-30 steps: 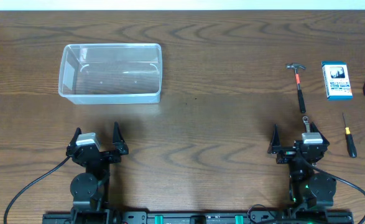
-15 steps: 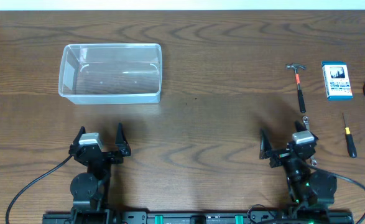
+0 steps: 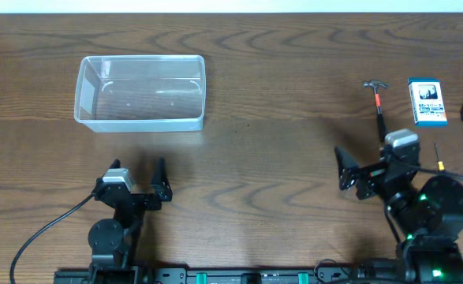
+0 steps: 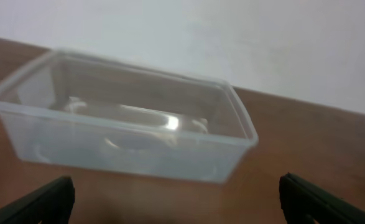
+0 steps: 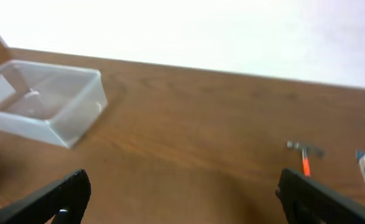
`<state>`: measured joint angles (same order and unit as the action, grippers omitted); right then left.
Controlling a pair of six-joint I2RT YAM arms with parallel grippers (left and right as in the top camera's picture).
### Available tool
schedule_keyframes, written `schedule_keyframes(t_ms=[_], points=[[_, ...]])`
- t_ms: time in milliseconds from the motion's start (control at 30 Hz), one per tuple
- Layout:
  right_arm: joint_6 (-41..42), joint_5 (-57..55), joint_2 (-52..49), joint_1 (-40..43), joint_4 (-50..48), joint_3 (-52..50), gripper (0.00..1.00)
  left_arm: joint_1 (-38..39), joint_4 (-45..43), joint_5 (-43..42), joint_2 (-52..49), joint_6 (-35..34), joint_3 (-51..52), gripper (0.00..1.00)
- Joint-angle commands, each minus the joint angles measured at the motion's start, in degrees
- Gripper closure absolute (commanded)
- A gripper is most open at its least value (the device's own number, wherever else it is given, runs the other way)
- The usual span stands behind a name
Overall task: Pack container
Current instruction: 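Raise both arms and move the right gripper toward the clear container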
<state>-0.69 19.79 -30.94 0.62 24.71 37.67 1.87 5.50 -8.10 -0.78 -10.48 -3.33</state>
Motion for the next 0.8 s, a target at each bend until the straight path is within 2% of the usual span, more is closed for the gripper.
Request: schedule_keyframes(t_ms=[0,133,233,300,400,533,600,667,767], points=[[-1.3,1.4,-5.5,-0.3,1.4,6.1,0.01,-0.3,5.1,-3.3,-2.3,-0.5,-6.1,0.02],[-1.0,-0.7,-16.0,-0.3,10.3,16.9,0.01,-0.3,16.2,-1.0,-10.4,4.9,-17.8,0.02],[-1.1,-0.9,-24.3,-0.3,21.9,27.4,0.01,-0.3,26.4,4.0,-20.0,5.4,-30.6,0.02],[-1.3,0.3,-28.4,-0.3,28.9,32.9,0.01,-0.3,31.7,4.2,-25.9,6.0,-38.2,0.02],[-2.1,0.7,-32.9,-0.3,37.0,38.3,0.01,-0.3,34.6,4.3,-33.8,5.9,-46.5,0.02],[-1.5,0.0,-35.3,-0.3,36.1,38.2,0.01,-0.3,34.9,4.8,-40.1,7.7,-47.6,0.02],[1.5,-0.1,-36.6,-0.7,35.0,38.6,0.01,-0.4,35.3,5.0,-43.1,8.1,-49.7,0.02],[3.9,-0.3,-37.7,-2.0,34.9,39.4,0.01,-0.9,37.6,5.7,-46.8,8.1,-54.7,0.02],[9.4,-5.1,-40.1,-6.3,35.4,41.9,0.01,-3.1,45.6,11.6,-53.7,8.1,-64.9,0.02]])
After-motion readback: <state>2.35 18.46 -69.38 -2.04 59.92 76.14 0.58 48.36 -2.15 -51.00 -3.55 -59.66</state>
